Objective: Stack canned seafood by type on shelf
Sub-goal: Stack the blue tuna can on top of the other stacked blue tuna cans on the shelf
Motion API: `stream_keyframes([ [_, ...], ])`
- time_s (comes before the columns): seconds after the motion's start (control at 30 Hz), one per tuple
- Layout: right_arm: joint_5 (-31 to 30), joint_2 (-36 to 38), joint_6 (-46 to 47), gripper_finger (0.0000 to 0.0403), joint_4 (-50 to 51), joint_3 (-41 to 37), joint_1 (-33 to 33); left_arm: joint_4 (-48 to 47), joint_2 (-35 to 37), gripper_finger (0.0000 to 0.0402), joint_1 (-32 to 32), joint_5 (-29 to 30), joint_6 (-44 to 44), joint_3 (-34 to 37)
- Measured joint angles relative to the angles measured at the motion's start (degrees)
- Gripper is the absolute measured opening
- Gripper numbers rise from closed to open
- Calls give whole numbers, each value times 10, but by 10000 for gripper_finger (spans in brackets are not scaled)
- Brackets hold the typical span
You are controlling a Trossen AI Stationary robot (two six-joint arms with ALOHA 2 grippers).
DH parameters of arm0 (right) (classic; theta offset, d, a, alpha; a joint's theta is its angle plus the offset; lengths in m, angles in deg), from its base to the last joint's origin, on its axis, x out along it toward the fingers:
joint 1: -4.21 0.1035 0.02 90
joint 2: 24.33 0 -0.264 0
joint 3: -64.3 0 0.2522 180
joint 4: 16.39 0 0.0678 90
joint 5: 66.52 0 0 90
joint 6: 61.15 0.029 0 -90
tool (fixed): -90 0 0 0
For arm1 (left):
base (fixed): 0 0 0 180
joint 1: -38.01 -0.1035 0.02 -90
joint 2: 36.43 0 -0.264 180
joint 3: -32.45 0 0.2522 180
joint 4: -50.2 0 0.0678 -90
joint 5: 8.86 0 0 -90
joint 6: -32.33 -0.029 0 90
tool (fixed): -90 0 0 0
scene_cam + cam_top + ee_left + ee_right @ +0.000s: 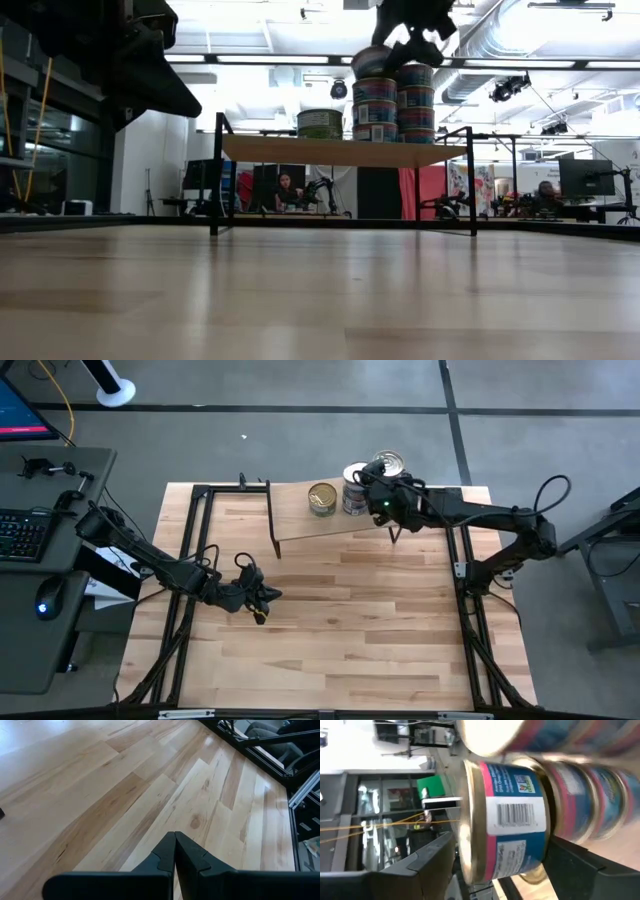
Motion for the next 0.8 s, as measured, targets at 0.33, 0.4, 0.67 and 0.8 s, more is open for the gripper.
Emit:
stream_keyframes([
  [0.33, 14, -32, 45, 272, -33, 1, -1, 0, 0, 0, 0, -14, 31, 0],
  [0.4, 13, -31, 59, 272, -29, 1, -1, 0, 0, 0, 1, -15, 34, 0],
  [0.67, 16, -32, 99, 272, -7, 12, -1, 0, 0, 0, 1, -15, 34, 0],
  [0.8, 19, -33, 108, 272, 73, 50, -1, 0, 0, 0, 1, -15, 34, 0],
])
